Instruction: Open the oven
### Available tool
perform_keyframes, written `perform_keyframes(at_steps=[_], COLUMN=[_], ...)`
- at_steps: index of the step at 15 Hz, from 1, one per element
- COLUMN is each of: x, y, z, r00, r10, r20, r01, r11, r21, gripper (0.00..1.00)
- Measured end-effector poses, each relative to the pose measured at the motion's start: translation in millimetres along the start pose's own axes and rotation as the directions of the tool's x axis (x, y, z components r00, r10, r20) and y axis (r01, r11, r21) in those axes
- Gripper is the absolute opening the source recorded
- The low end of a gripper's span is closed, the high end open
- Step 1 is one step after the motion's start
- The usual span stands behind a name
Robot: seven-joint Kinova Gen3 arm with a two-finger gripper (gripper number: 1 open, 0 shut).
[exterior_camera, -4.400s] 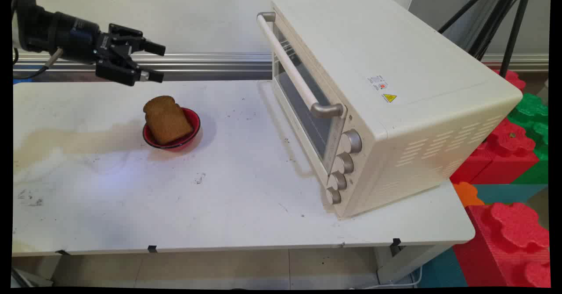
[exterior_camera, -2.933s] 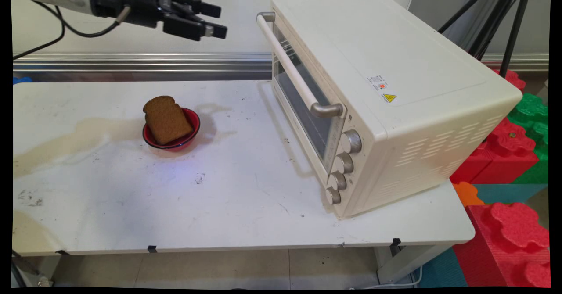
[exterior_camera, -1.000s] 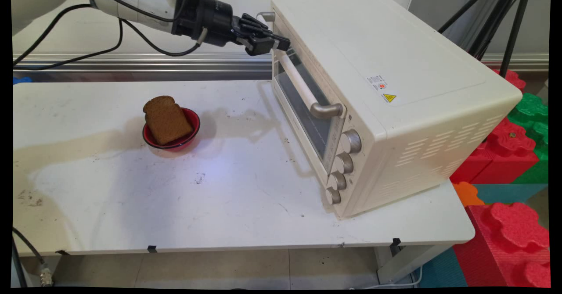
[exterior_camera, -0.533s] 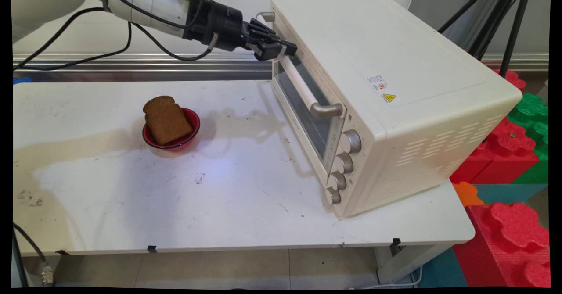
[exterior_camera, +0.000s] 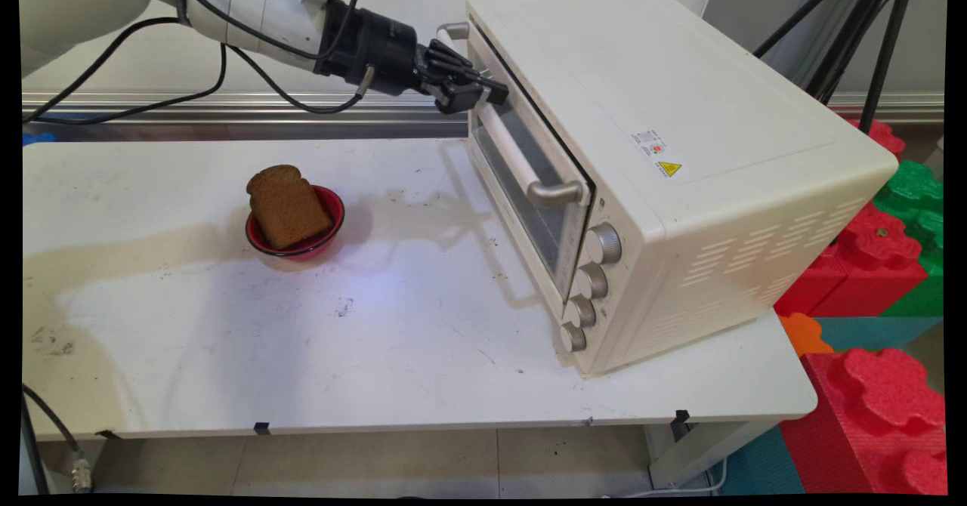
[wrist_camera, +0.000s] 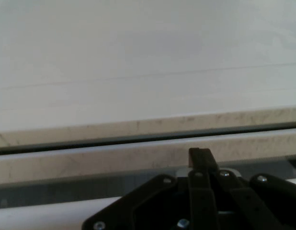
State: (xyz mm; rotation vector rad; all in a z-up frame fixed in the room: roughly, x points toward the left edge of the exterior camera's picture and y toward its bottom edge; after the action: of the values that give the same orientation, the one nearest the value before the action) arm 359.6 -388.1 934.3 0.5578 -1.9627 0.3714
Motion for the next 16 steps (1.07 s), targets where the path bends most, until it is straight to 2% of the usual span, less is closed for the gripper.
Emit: perform_keyframes(at_steps=[10, 16], x=[-17, -39], y=[-3, -2], z=[-22, -39], r00=[0.999, 0.996], r10=[0.042, 0.059], r20=[0.027, 0.064], r01=[-0.042, -0.057], r11=[0.999, 0.998], r21=[-0.013, -0.026], gripper=[0.00, 0.00])
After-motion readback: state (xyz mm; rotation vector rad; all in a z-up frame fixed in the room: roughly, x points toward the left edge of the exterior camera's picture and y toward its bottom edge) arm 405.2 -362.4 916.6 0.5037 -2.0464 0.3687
